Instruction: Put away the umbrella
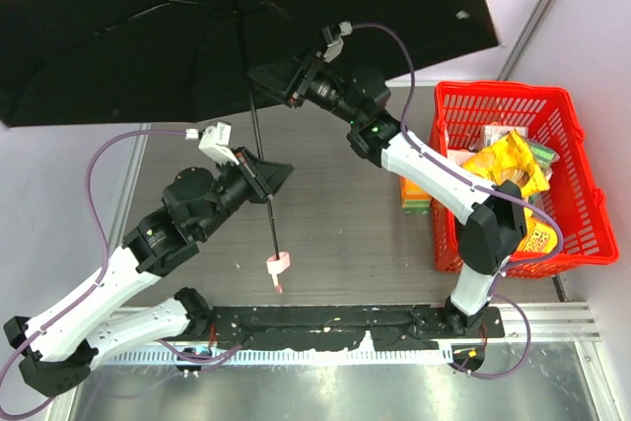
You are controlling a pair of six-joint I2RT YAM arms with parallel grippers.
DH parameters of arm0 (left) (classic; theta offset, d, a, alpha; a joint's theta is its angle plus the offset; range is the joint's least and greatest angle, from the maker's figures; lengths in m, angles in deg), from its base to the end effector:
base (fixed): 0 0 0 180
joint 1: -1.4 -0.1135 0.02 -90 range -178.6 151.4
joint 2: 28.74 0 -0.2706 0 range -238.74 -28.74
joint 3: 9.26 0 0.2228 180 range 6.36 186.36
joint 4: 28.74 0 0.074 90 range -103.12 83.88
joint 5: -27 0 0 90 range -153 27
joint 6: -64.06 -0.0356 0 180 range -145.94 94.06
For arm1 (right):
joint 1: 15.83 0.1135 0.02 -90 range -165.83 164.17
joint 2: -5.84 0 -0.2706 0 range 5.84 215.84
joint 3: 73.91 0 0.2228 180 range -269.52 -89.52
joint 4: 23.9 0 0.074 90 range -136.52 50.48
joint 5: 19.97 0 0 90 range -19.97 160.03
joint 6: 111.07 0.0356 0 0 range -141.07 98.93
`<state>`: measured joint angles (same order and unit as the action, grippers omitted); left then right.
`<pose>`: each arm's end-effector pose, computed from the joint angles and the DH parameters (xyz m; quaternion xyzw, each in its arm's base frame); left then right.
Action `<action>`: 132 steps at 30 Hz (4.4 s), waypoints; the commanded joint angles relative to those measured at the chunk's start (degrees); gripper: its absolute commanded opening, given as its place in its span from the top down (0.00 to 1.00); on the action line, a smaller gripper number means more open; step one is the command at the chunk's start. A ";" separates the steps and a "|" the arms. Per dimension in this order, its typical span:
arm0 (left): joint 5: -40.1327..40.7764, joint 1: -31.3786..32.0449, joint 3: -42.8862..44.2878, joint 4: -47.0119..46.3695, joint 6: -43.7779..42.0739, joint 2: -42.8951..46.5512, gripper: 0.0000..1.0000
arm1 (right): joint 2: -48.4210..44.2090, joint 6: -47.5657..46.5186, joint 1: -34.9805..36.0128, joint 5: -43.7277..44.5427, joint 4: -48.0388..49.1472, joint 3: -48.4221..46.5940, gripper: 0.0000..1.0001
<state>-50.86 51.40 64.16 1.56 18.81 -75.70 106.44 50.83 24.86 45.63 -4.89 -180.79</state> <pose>0.0979 -0.1050 0.4033 -0.0389 0.7289 -0.4474 0.5168 0.2842 0.2638 0.4493 -0.0312 0.5518 0.7496 0.3641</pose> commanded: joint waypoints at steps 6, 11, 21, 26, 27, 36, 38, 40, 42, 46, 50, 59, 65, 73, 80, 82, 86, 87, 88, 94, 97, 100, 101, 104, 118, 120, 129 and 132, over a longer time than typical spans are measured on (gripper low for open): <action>9.30 0.36 3.46 2.90 -6.08 0.29 1.00 | 5.13 -19.78 0.53 11.04 -29.97 -23.69 0.31; 9.39 0.28 3.46 1.94 -7.05 -0.15 1.00 | 8.20 -18.90 0.45 13.50 -29.79 -28.35 0.29; 8.69 0.28 2.58 0.44 -7.22 -0.85 1.00 | 12.87 -14.77 0.71 20.79 -32.88 -35.30 0.47; 9.04 0.36 2.23 0.44 -7.05 -1.38 1.00 | 13.05 -13.46 0.89 21.76 -27.61 -34.33 0.46; 8.87 0.36 2.14 0.44 -7.05 -1.64 1.00 | 13.13 -12.32 1.06 22.03 -26.56 -34.33 0.46; 10.27 0.45 0.39 0.44 -7.05 -2.08 1.00 | 13.40 -8.36 1.15 28.34 -25.05 -34.86 0.45; 10.88 0.45 -0.14 0.44 -7.05 -2.17 1.00 | 13.48 -6.86 1.24 29.58 -23.48 -34.33 0.44; 11.24 0.45 -0.58 0.53 -6.96 -2.35 1.00 | 15.06 -6.86 1.24 30.29 -25.56 -36.96 0.48; 11.24 0.54 -0.50 0.62 -7.13 -2.70 1.00 | 17.78 -6.77 1.24 29.16 -28.20 -42.14 0.50; 12.64 1.06 -0.06 1.32 -7.66 -2.79 1.00 | 19.02 -7.73 1.32 29.85 -27.79 -43.48 0.69; 13.17 1.33 -0.14 1.85 -7.84 -2.70 1.00 | 18.67 -11.24 1.33 32.92 -30.49 -43.91 0.79; 20.36 1.51 -0.15 1.32 -11.43 -4.01 1.00 | 15.35 -4.84 1.94 36.01 -48.61 -44.28 0.99; 24.33 1.42 1.78 -1.31 -14.16 -5.07 1.00 | 10.51 -5.00 2.73 29.69 -41.44 -34.44 0.99; 22.93 1.42 1.62 -6.74 -16.53 -4.20 1.00 | 5.05 -9.41 4.22 21.34 -33.26 -20.46 0.99; 11.52 1.42 1.53 -7.29 -14.00 0.63 1.00 | 1.28 -30.15 5.38 5.30 -21.05 -12.48 1.00; 7.91 1.42 -0.49 -9.65 -12.50 3.36 1.00 | 0.40 -32.51 5.37 5.05 -19.68 -10.00 1.00; 6.31 1.33 -1.64 -10.99 -11.97 5.65 1.00 | 1.00 -28.41 5.54 2.96 -18.29 -8.84 1.00; 7.71 1.33 -1.81 -10.64 -12.84 5.74 1.00 | 0.74 -27.87 5.89 8.44 -20.72 -10.32 1.00; 9.29 1.33 -1.73 -10.11 -14.15 5.65 1.00 | 0.13 -24.38 6.68 14.41 -32.32 -11.21 1.00; 20.45 1.42 -4.18 -11.68 -20.22 3.72 1.00 | -5.15 -8.19 7.56 41.62 -33.30 -4.61 1.00; 24.23 1.51 -4.80 -13.18 -23.91 2.23 1.00 | -0.07 -8.62 8.18 45.92 -43.65 -17.76 1.00; 28.02 1.51 -5.68 -15.80 -27.25 1.52 1.00 | 5.46 -8.78 9.05 47.94 -50.87 -28.32 1.00; 29.07 1.51 -5.51 -16.52 -28.13 1.26 1.00 | 6.27 -9.23 9.49 49.70 -53.15 -31.84 1.00; 32.67 1.68 -4.80 -16.79 -29.89 0.64 1.00 | 7.68 -9.67 9.76 53.39 -53.09 -33.28 1.00; 18.53 0.98 9.68 -0.02 -22.87 -2.43 1.00 | 3.23 -22.06 14.41 26.07 -50.74 -18.34 1.00; 20.45 0.98 12.06 3.24 -21.29 -2.70 1.00 | -3.28 -19.88 15.03 26.77 -40.22 -5.41 1.00; 19.50 0.45 12.60 6.50 -14.35 -2.00 1.00 | -13.99 -19.77 15.83 31.76 -24.10 16.35 1.00; 17.92 0.45 9.54 3.79 -12.68 -0.33 1.00 | -18.94 -26.34 15.56 36.17 -23.02 16.92 0.51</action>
<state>-35.41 52.45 70.24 20.44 2.57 -79.94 94.29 33.56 40.40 75.60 -25.06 -166.65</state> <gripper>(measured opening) 0.153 0.160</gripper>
